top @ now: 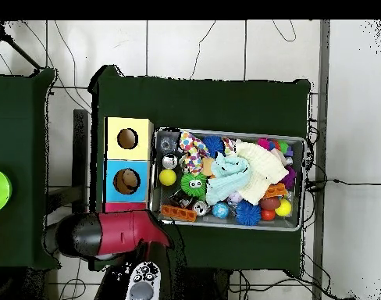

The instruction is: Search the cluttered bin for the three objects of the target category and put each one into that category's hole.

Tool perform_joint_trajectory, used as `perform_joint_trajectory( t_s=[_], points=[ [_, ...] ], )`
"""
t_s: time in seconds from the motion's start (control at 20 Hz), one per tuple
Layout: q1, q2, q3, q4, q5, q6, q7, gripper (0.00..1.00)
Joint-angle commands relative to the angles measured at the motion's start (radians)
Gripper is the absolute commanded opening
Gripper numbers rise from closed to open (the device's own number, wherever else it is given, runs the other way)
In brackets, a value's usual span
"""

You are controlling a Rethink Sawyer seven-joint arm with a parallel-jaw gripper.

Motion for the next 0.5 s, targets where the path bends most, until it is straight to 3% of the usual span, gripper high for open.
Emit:
perform_joint_trajectory(
  t_s=[0.05,0.5],
  points=[
    [0.006,0.067,-0.023,-0.027,0.051,-0.088,0.287,0.0],
    [0.035,0.089,-0.046,-0.054,0.098,-0.123,0.298,0.0]
  ],
)
